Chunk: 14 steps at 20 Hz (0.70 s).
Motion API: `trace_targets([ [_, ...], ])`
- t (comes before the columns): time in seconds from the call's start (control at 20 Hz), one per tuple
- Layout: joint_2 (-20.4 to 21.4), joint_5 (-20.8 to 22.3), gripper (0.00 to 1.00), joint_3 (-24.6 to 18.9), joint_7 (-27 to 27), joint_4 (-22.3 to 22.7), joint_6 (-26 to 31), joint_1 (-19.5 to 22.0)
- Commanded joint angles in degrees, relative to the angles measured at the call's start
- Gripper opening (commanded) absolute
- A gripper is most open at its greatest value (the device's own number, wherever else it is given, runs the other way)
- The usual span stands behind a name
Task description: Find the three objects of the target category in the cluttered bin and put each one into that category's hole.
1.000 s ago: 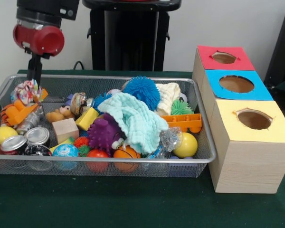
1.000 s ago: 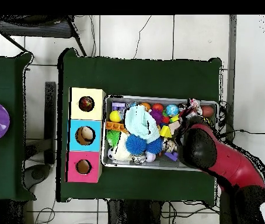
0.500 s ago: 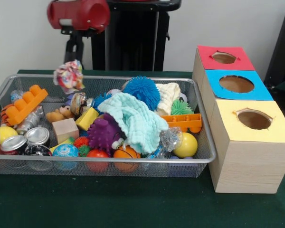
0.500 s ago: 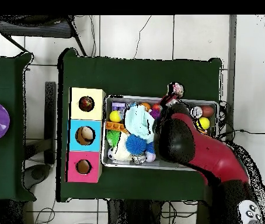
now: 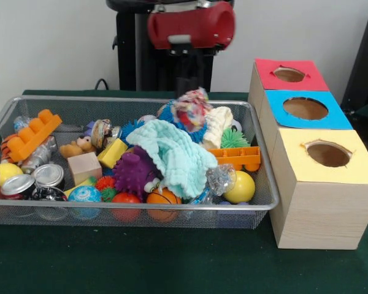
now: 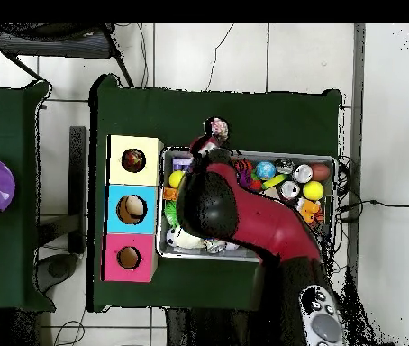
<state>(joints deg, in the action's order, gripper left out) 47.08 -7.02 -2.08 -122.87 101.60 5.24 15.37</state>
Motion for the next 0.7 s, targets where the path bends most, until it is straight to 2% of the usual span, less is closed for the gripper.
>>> trace_targets([
  [0.05, -3.06, -5.72, 0.0, 2.6, -13.23, -1.72, 1.79, -4.13],
  [0.45, -3.52, -12.41, 0.0, 12.25, -15.46, -4.06, 5.72, -15.12],
  [0.65, -5.69, -15.97, 0.0, 14.67, -15.94, -4.19, 3.85, -19.09],
  [0.7, -6.99, -17.56, 0.0, 16.31, -16.76, -5.13, 3.82, -21.72],
])
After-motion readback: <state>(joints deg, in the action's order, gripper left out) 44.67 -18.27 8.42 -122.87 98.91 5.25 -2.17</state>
